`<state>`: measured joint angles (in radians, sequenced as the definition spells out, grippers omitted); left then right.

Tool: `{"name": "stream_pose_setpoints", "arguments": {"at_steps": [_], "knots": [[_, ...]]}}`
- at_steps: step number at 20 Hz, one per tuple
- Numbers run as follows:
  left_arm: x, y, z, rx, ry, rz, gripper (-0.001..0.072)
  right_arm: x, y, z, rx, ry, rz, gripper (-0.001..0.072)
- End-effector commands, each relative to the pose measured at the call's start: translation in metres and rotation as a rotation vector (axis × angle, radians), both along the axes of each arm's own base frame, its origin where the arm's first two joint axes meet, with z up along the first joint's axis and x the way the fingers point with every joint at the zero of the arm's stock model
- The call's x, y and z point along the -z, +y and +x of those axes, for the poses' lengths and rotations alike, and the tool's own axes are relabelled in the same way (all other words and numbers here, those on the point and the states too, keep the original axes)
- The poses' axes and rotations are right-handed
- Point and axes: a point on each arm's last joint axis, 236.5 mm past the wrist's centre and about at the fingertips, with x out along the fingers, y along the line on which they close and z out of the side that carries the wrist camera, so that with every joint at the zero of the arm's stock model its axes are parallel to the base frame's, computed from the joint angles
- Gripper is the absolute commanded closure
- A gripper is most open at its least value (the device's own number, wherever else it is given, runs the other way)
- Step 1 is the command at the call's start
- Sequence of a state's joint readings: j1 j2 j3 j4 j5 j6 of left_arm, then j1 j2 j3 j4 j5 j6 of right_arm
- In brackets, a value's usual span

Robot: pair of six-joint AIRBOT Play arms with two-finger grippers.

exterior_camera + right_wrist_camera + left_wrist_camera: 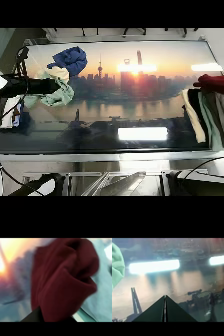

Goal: Fold the shirts.

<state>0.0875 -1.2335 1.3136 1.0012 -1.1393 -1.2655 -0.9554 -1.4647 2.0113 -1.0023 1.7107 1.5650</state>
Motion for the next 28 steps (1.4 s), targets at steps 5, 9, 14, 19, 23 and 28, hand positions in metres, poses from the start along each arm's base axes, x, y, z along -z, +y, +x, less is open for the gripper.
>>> {"name": "stream_pose_setpoints", "arguments": {"at_steps": [5, 9, 14, 19, 23, 28], "knots": [[0.028, -0.003, 0.001, 0.023, 0.084, -0.011, 0.0694, 0.052, -0.027, -0.064, 0.207, 0.319, -0.001, 0.0682], [0.028, -0.003, 0.001, 0.024, 0.082, -0.011, 0.0694, 0.070, -0.020, -0.069, 0.205, 0.367, 0.057, 0.0681], [0.028, -0.004, 0.000, 0.027, 0.087, -0.011, 0.0694, 0.067, -0.013, -0.074, 0.202, 0.381, 0.069, 0.0012], [0.027, -0.002, 0.004, 0.031, 0.062, -0.001, 0.0694, 0.032, 0.002, -0.083, 0.244, 0.313, 0.019, 0.0011], [0.026, -0.002, 0.005, 0.027, 0.057, -0.001, 0.0694, -0.020, 0.085, -0.048, 0.077, 0.112, 0.064, 0.0017], [0.033, -0.008, -0.016, 0.079, 0.137, -0.006, 0.0694, -0.008, 0.289, 0.005, -0.470, 0.081, 0.064, 0.0017]]}}
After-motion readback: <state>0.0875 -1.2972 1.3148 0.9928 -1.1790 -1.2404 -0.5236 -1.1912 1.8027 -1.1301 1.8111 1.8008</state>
